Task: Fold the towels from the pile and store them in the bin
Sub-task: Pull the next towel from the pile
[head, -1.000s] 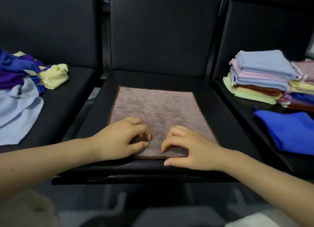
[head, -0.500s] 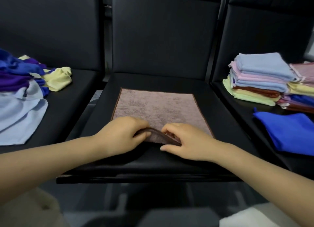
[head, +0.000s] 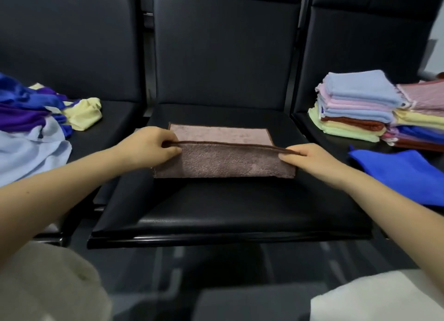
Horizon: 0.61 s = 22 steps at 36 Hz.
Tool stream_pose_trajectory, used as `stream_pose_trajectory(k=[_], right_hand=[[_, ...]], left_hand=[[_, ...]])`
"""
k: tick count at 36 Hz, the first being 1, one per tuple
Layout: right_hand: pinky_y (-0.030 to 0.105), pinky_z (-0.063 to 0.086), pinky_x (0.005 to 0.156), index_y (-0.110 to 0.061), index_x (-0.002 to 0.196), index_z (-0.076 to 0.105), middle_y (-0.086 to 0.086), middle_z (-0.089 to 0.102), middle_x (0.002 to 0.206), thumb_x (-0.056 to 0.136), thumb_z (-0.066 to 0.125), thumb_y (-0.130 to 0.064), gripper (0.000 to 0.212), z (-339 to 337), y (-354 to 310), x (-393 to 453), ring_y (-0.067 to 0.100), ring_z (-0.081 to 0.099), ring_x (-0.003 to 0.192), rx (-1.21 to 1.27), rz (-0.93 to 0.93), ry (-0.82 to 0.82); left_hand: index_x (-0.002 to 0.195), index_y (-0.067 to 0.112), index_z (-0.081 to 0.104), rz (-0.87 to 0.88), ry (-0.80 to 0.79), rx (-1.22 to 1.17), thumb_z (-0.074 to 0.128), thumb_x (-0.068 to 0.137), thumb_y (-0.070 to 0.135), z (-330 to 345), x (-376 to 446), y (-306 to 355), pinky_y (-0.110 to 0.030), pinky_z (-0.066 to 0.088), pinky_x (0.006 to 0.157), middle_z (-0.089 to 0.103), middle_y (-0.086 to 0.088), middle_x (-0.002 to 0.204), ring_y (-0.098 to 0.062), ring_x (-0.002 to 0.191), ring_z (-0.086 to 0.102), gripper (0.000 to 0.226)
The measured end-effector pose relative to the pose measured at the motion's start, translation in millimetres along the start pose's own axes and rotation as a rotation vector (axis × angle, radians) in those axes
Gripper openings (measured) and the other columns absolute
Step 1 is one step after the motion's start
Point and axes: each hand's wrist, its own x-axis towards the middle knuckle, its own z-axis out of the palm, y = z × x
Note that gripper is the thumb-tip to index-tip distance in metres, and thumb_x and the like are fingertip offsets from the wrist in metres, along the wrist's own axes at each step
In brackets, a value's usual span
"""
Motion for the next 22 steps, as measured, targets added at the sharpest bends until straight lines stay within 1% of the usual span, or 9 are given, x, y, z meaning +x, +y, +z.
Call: stream_pose_trajectory(k=[3,4,6,9,11,14,17,18,22], right_hand=[[0.018,0.056,0.071,-0.015,0.099,0.070,-0.002,0.074,0.091,0.094,0.061,-0.018,0.012,2.4,6.6,-3.3,0.008,0.070,0.081,0.278,0.143,-0.015],[0.018,0.056,0.069,-0.015,0.101,0.070,-0.002,0.075,0.092,0.095,0.060,-0.018,0.013,2.2,7.5,-2.9,0.007,0.071,0.082,0.323,0.168,-0.019],[0.021,0.056,0.075,-0.014,0.103,0.070,-0.003,0.076,0.094,0.094,0.059,-0.018,0.015,0.7,9.5,0.1,0.009,0.071,0.085,0.350,0.190,-0.022],[0.023,0.054,0.077,-0.012,0.103,0.072,-0.001,0.076,0.092,0.093,0.062,-0.018,0.015,-1.9,10.7,7.2,0.012,0.071,0.085,0.267,0.197,0.014],[0.025,0.053,0.081,-0.013,0.100,0.073,0.001,0.076,0.095,0.092,0.064,-0.019,0.013,-3.3,9.9,13.3,0.015,0.070,0.088,0.181,0.191,0.042],[0.025,0.051,0.082,-0.016,0.097,0.073,-0.002,0.074,0.094,0.093,0.065,-0.022,0.011,-3.8,6.5,24.6,0.011,0.069,0.087,0.109,0.163,0.088],[0.020,0.048,0.069,-0.015,0.099,0.071,-0.004,0.071,0.091,0.093,0.064,-0.021,0.011,-0.7,3.0,39.4,0.008,0.066,0.082,0.134,0.149,0.177],[0.020,0.048,0.068,-0.014,0.100,0.071,-0.003,0.071,0.091,0.093,0.064,-0.022,0.013,0.6,2.3,44.9,0.009,0.066,0.082,0.127,0.145,0.205],[0.032,0.052,0.079,-0.011,0.095,0.072,0.002,0.072,0.091,0.092,0.066,-0.026,0.016,1.3,4.3,67.6,0.018,0.067,0.088,0.079,0.140,0.303]], left_hand=[[0.086,0.018,0.064,-0.084,-0.064,-0.174,0.057,0.096,0.025,5.7,-3.9,-0.2,-0.023,0.038,0.068,0.061,0.006,0.078,-0.012,0.081,0.056,0.014],[0.084,0.019,0.063,-0.089,-0.072,-0.199,0.057,0.096,0.025,7.9,-4.7,-0.2,-0.019,0.038,0.066,0.061,0.005,0.078,-0.012,0.081,0.055,0.015],[0.087,0.015,0.064,-0.086,-0.083,-0.208,0.057,0.096,0.024,10.9,-5.7,1.3,-0.013,0.038,0.064,0.065,-0.001,0.083,-0.014,0.084,0.057,0.015],[0.100,0.010,0.067,-0.099,-0.088,-0.170,0.056,0.097,0.027,13.1,-3.6,4.2,-0.023,0.041,0.075,0.068,-0.006,0.095,-0.018,0.093,0.061,0.020],[0.102,0.010,0.068,-0.104,-0.060,-0.152,0.057,0.096,0.028,14.6,0.8,4.6,-0.027,0.043,0.080,0.068,-0.005,0.095,-0.020,0.095,0.061,0.022],[0.097,0.014,0.068,-0.114,0.028,-0.149,0.059,0.095,0.029,14.8,12.4,3.1,-0.027,0.041,0.075,0.065,0.002,0.085,-0.017,0.089,0.060,0.018],[0.091,0.018,0.066,-0.124,0.096,-0.135,0.060,0.094,0.029,14.6,30.6,-0.2,-0.026,0.038,0.071,0.063,0.004,0.081,-0.016,0.085,0.058,0.013],[0.089,0.019,0.065,-0.130,0.113,-0.126,0.060,0.093,0.029,15.3,36.5,-2.0,-0.027,0.038,0.071,0.062,0.004,0.080,-0.016,0.084,0.058,0.013],[0.090,0.017,0.066,-0.157,0.155,-0.070,0.059,0.093,0.031,18.9,59.8,-7.2,-0.032,0.045,0.072,0.064,0.002,0.082,-0.019,0.084,0.059,0.016]])
